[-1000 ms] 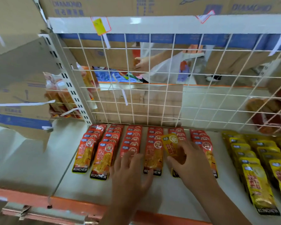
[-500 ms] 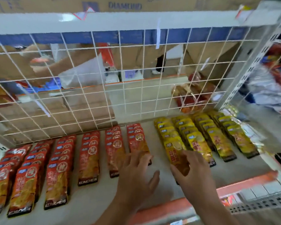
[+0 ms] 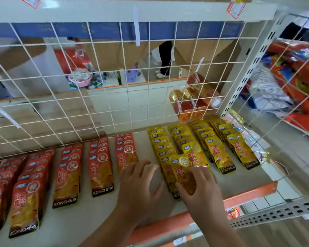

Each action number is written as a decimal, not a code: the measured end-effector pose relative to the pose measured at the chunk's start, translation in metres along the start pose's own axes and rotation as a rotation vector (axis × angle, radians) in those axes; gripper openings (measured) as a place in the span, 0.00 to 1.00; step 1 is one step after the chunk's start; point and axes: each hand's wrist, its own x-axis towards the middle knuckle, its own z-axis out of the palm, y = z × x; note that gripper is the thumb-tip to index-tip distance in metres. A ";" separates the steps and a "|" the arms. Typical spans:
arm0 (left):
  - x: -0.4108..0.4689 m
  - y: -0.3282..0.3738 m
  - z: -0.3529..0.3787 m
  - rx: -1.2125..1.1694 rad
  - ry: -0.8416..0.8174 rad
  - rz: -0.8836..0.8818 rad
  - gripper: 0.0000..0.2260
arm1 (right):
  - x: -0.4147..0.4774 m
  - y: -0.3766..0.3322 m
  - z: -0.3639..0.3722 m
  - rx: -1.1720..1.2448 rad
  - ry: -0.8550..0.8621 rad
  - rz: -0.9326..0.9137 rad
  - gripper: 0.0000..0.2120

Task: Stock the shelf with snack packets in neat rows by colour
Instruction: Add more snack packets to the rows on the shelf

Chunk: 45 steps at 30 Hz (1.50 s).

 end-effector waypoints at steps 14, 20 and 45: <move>-0.001 0.003 -0.002 -0.018 0.009 -0.034 0.18 | -0.007 0.000 0.020 -0.078 0.041 -0.094 0.22; -0.002 0.004 -0.004 -0.017 0.011 -0.028 0.18 | -0.006 -0.003 0.023 -0.094 0.007 -0.074 0.22; -0.003 0.001 -0.010 0.010 0.016 -0.094 0.20 | 0.020 -0.018 0.010 0.038 0.017 -0.080 0.17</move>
